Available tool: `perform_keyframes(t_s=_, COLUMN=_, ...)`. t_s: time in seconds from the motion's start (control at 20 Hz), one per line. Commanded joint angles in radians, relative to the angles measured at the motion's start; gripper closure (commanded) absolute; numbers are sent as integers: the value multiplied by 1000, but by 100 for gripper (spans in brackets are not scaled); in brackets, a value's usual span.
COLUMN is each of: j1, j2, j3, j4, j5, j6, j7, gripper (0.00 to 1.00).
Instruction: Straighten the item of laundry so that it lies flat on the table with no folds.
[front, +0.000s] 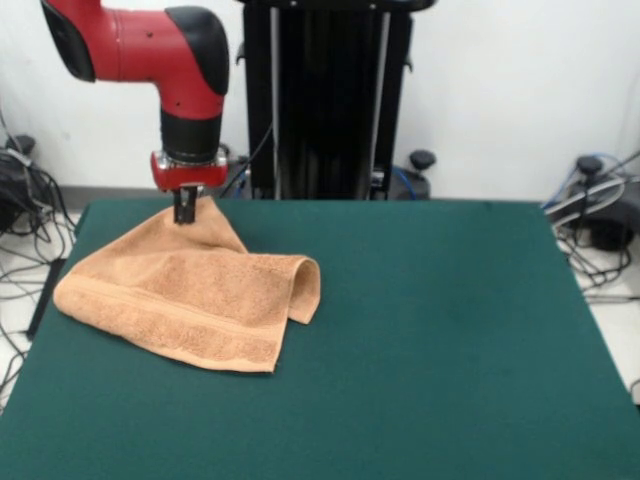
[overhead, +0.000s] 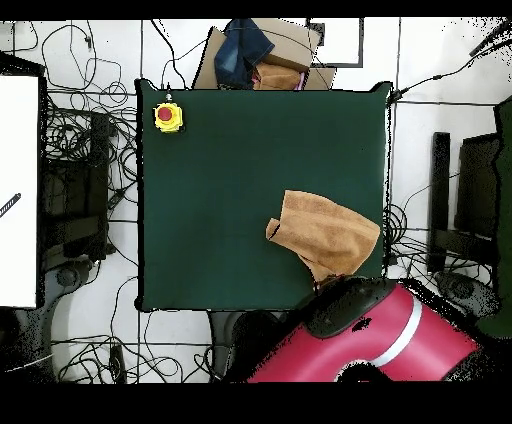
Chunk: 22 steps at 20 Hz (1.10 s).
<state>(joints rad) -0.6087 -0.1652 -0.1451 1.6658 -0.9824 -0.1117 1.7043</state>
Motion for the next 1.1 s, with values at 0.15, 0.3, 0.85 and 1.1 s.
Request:
perform_keyframes(t_s=0.15, j1=-20, j2=7, j3=141, j4=-58, j5=12, j6=-14, j7=97, gripper=100)
perform_keyframes(t_s=0.3, j1=-16, j2=9, j3=136, j4=-60, j5=15, j6=-29, j7=101, gripper=100)
perform_keyframes(t_s=0.85, j1=-92, j2=-199, j3=233, j4=135, j5=26, j6=154, j7=27, gripper=100)
perform_keyframes(t_s=1.1, j1=-118, j2=-322, j3=260, j4=233, j5=66, j6=257, j7=-21, gripper=100)
